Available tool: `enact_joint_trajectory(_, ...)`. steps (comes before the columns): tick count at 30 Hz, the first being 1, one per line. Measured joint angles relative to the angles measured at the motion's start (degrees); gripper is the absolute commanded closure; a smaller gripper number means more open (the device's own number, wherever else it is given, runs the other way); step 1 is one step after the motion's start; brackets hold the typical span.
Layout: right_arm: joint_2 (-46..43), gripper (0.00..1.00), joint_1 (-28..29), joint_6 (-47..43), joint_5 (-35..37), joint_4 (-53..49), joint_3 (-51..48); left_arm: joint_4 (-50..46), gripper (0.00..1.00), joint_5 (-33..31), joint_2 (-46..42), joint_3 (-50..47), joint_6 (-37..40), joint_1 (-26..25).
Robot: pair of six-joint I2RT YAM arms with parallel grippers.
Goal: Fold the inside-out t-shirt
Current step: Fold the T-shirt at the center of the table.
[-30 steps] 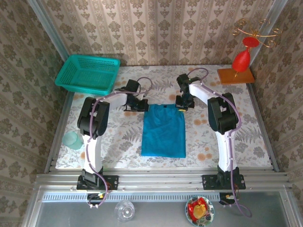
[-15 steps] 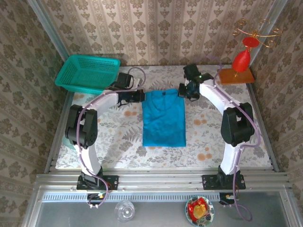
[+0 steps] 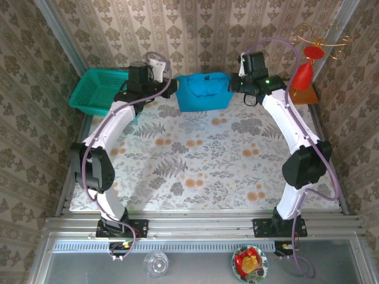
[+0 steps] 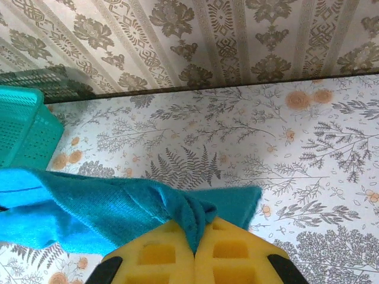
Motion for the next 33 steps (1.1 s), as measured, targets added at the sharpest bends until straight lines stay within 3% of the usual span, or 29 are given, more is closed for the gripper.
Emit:
enact_joint_trajectory(11,-22.6,1.00,6.6,0.7,-5.3,5.5,-34.1,2.2,1.00,3.3,-22.0,-32.0,0.4,-2.3)
enact_joint_trajectory(20,-40.3,1.00,15.5,9.3,-5.1,6.2,-52.8,0.6,1.00,1.8,-37.8,-47.6,-2.5,-5.6)
enact_joint_trajectory(26,-41.0,1.00,16.9,14.0,-5.1,8.3,-57.5,-0.6,1.00,1.9,-35.9,-48.4,-2.7,-5.2)
enact_joint_trajectory(33,-30.9,1.00,15.2,15.0,-3.4,8.6,-53.0,-2.2,1.00,2.2,-23.6,-42.1,-1.7,-3.5)
